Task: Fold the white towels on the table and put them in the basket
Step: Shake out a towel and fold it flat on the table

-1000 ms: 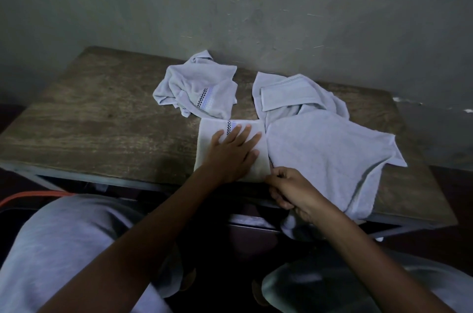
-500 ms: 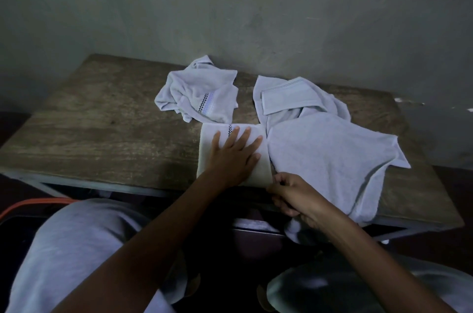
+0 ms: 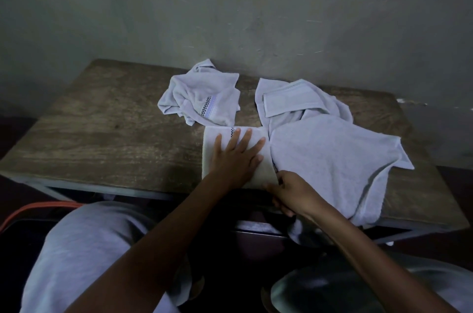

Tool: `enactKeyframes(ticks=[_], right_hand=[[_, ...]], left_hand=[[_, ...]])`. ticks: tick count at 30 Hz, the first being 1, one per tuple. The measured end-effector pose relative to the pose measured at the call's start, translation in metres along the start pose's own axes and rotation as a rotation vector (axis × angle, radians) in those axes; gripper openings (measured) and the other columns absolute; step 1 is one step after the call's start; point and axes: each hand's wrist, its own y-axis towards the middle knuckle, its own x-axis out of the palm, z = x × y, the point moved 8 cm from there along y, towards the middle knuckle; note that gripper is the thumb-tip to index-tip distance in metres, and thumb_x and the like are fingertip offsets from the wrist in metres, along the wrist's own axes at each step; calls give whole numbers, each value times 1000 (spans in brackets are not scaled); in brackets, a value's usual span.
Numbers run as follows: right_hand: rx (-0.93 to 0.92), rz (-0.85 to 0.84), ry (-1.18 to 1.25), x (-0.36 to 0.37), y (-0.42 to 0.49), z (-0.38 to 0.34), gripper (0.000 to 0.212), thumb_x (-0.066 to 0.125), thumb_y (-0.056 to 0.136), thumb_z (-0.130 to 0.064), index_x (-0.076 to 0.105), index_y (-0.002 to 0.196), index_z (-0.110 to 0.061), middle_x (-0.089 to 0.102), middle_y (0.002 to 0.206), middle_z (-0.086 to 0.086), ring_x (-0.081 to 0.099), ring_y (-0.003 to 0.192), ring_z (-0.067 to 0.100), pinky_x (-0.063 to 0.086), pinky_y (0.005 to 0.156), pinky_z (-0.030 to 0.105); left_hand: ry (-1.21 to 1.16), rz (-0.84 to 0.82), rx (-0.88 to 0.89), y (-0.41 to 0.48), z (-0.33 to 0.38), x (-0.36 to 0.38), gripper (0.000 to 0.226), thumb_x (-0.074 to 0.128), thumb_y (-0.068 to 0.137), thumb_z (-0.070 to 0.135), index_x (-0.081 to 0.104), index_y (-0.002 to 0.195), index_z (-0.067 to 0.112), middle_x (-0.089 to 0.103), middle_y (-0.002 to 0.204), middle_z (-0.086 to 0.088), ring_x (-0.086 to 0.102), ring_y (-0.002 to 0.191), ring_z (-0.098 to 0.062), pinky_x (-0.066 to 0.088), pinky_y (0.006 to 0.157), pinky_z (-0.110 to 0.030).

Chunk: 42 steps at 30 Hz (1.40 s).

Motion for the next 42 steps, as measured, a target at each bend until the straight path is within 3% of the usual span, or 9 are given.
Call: enactKeyframes(ticks=[4,8,11,14,17,21,25,34,42], right_hand=[[-83,188,-175,-37,0,-17,27,66,83,-28,47,72,-13,55,50,1,48,36,11,37,42,23],[-405,537,-412,-51,2,-60,18,44,93,-30,53,94,-15,63,86,2,59,82,22,45,71,37],[-574,439,-694,1,25,-65,39,34,90,-34,51,120,-16,60,121,6,53,113,23,44,90,45],[-466,391,-865,19,48,-47,53,32,91,-41,54,128,-10,56,135,11,51,127,21,39,99,54],[-344,475,-918,6,49,-37,60,34,89,-45,58,125,-3,56,133,18,54,124,27,41,97,50],[-254,559,-921,-10,37,-34,64,30,85,-50,56,121,-4,61,109,17,54,97,35,41,78,42],[-260,501,-802,-15,44,-32,60,33,90,-50,49,125,-5,55,112,18,46,105,36,36,86,44],[-284,530,-766,6,50,-50,64,31,83,-55,57,107,-2,51,102,17,46,97,35,36,78,42],[-98,424,-499,6,61,-49,68,52,88,-46,30,142,-10,45,124,18,37,120,37,30,99,42]], left_hand=[[-110,55,30,-2,-7,-10,51,19,98,42,27,146,27,22,156,0,15,144,-17,9,113,-51],[-188,167,-122,-18,-33,-30,68,5,87,43,32,144,15,25,154,-5,14,144,-16,6,116,-46],[-89,36,-116,-30,-41,-17,82,-7,80,51,17,148,14,14,157,-7,5,146,-19,4,115,-49],[-118,11,-126,-35,-50,-8,81,-5,81,55,14,149,17,8,159,-4,1,146,-18,10,115,-52],[-211,41,-262,-39,-64,-9,79,7,82,59,13,150,18,7,158,-10,8,145,-27,12,113,-48],[-227,94,-427,-42,-72,-20,63,39,93,48,23,147,19,39,139,-15,35,125,-32,27,103,-46],[-423,66,-497,-39,-83,-17,65,50,90,40,25,146,16,43,137,-18,41,124,-33,36,99,-43],[-576,129,-548,-57,-110,-22,62,55,90,26,30,144,9,43,143,-16,43,128,-33,35,104,-38],[-713,259,-568,-61,-99,-27,58,53,92,15,30,143,4,40,141,-21,38,129,-30,29,101,-30]])
